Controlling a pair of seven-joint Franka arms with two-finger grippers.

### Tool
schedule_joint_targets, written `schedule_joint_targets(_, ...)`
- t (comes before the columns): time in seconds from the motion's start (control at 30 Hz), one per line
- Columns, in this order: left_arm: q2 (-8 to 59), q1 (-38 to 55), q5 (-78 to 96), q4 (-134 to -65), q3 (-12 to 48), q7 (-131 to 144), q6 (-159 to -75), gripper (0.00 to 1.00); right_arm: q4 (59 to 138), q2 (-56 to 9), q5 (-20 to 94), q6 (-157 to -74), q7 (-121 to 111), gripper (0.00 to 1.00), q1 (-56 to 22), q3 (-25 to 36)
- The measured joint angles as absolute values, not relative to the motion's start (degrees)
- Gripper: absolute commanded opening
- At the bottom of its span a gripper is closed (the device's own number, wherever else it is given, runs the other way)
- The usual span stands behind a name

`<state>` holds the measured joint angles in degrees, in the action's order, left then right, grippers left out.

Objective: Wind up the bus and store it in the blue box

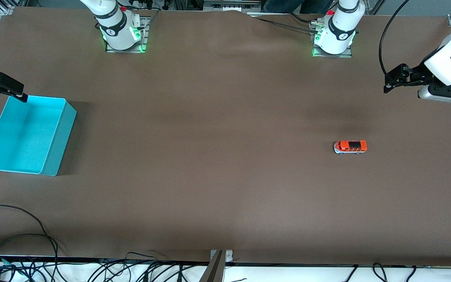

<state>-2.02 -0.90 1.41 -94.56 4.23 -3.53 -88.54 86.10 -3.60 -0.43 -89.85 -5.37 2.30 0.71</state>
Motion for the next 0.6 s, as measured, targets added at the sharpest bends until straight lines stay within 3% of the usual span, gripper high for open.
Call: schedule_joint_targets(0.6,-2.02,-0.90,1.41,-94.56,4.18,-3.54,-88.54,1.00,86.10,-3.60,-0.41,-89.84,-5.37,1.00,2.28,0.51)
